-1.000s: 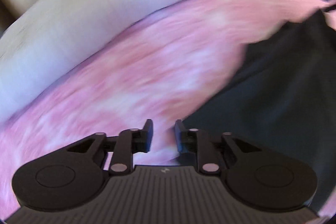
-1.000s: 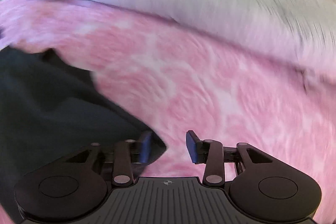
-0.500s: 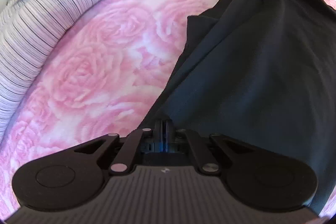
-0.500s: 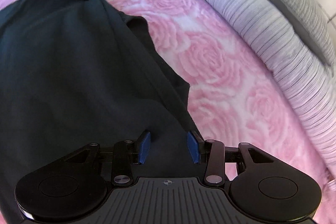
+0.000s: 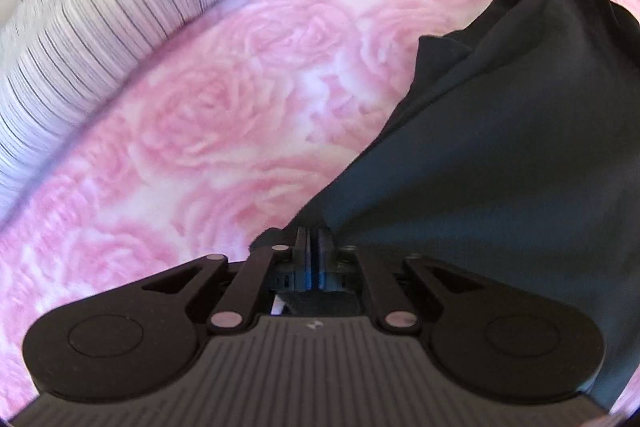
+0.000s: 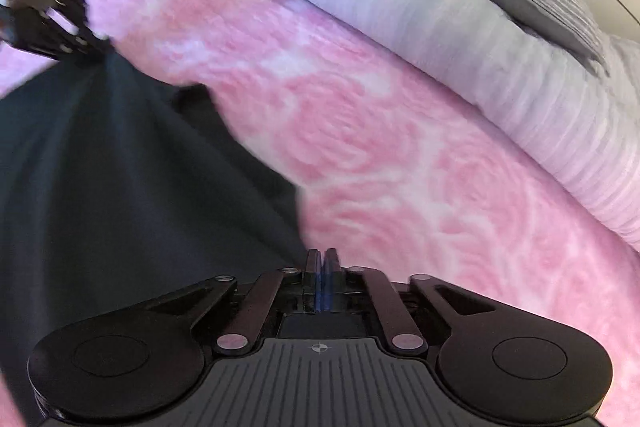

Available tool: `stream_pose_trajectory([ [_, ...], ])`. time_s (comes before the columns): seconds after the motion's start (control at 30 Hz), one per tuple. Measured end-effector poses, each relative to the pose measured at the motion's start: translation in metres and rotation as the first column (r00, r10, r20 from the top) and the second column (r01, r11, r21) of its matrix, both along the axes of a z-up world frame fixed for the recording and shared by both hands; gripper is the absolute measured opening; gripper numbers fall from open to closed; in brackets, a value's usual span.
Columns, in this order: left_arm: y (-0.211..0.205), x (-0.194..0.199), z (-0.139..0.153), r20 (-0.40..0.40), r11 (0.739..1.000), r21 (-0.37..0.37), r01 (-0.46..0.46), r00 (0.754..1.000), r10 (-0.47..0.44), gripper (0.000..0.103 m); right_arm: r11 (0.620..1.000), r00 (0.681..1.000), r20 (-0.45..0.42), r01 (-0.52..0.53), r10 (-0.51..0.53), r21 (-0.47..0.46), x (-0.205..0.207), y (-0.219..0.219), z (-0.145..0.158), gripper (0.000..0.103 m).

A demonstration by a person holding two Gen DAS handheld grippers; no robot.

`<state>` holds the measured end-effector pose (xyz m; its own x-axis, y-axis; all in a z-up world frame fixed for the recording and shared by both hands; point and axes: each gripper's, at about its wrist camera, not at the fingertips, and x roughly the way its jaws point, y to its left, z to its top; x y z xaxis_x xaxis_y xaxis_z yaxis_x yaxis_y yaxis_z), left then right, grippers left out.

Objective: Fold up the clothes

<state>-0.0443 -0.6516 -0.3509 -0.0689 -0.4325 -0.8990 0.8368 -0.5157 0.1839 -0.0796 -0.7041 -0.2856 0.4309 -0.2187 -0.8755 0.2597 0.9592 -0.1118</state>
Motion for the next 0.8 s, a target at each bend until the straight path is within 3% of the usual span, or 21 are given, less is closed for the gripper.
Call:
stream_pose_trajectory([
  [0.03, 0.002, 0.0, 0.004, 0.0, 1.0, -0.02, 0.007, 1.0, -0.007, 0.005, 0.999, 0.999, -0.004, -0.047, 0.047, -0.012, 0.004, 0.008, -0.001, 0.029],
  [0.07, 0.002, 0.001, 0.008, -0.015, 0.999, -0.034, 0.006, 1.0, -0.007, 0.013, 0.995, 0.996, -0.009, -0.094, 0.094, -0.024, 0.007, 0.016, -0.002, 0.046],
  [0.1, 0.002, 0.001, 0.011, -0.031, 0.999, -0.047, 0.005, 1.0, -0.006, 0.019, 0.99, 0.99, -0.021, -0.139, 0.139, -0.038, 0.012, 0.023, -0.005, 0.054],
  [0.13, -0.001, 0.001, 0.01, -0.032, 0.999, -0.044, 0.001, 0.999, -0.002, 0.025, 0.983, 0.984, -0.042, -0.174, 0.172, -0.051, 0.018, 0.027, -0.01, 0.054],
  [0.2, -0.007, -0.004, 0.0, -0.014, 1.0, 0.001, 0.021, 1.0, -0.021, 0.025, 0.981, 0.98, -0.072, -0.191, 0.188, -0.043, 0.028, 0.026, -0.022, 0.054],
  [0.23, -0.009, -0.007, -0.006, -0.003, 0.999, 0.026, 0.033, 0.999, -0.033, 0.017, 0.981, 0.979, -0.083, -0.192, 0.189, -0.031, 0.031, 0.025, -0.027, 0.054],
  [0.27, -0.008, -0.008, -0.007, 0.007, 0.999, 0.023, 0.037, 0.999, -0.037, 0.007, 0.981, 0.977, -0.099, -0.194, 0.191, -0.019, 0.033, 0.024, -0.031, 0.047],
  [0.3, -0.007, -0.009, -0.009, 0.016, 0.999, 0.019, 0.041, 0.999, -0.042, 0.005, 0.979, 0.974, -0.111, -0.202, 0.198, -0.024, 0.034, 0.025, -0.033, 0.024],
  [0.33, -0.007, -0.011, -0.01, 0.025, 0.999, 0.015, 0.045, 0.999, -0.045, 0.0, 0.977, 0.973, -0.107, -0.209, 0.204, -0.044, 0.034, 0.026, -0.031, 0.016],
  [0.37, -0.006, -0.006, -0.006, 0.032, 1.0, -0.023, 0.009, 0.999, -0.008, 0.0, 0.974, 0.972, -0.104, -0.216, 0.209, -0.064, 0.034, 0.027, -0.03, 0.014],
  [0.43, -0.006, 0.005, -0.002, 0.034, 0.995, -0.071, -0.074, 0.996, 0.077, 0.0, 0.98, 0.982, -0.07, -0.18, 0.174, -0.085, 0.032, 0.023, -0.026, 0.014],
  [0.53, -0.008, 0.015, -0.006, 0.034, 0.993, -0.039, -0.111, 0.993, 0.113, 0.0, 0.995, 0.998, -0.031, -0.062, 0.06, -0.083, 0.028, 0.009, -0.025, 0.014],
  [0.63, -0.002, 0.01, 0.009, -0.032, 0.996, -0.062, -0.068, 0.997, 0.066, 0.002, 1.0, 1.0, 0.027, -0.003, 0.003, -0.017, 0.02, 0.002, -0.014, 0.014],
  [0.7, -0.003, 0.001, 0.01, -0.09, 0.999, -0.035, -0.009, 0.996, 0.006, 0.008, 0.999, 0.998, 0.053, -0.024, 0.023, 0.023, 0.018, 0.006, -0.007, 0.015],
  [0.77, -0.004, -0.012, 0.001, -0.053, 0.998, -0.005, 0.064, 0.997, -0.064, 0.024, 0.997, 0.997, 0.033, -0.072, 0.071, 0.036, 0.023, 0.014, -0.009, 0.019],
  [0.8, -0.004, -0.02, -0.005, -0.027, 0.994, 0.014, 0.104, 0.994, -0.104, 0.027, 0.995, 0.995, 0.016, -0.1, 0.099, 0.029, 0.027, 0.018, -0.012, 0.023],
])
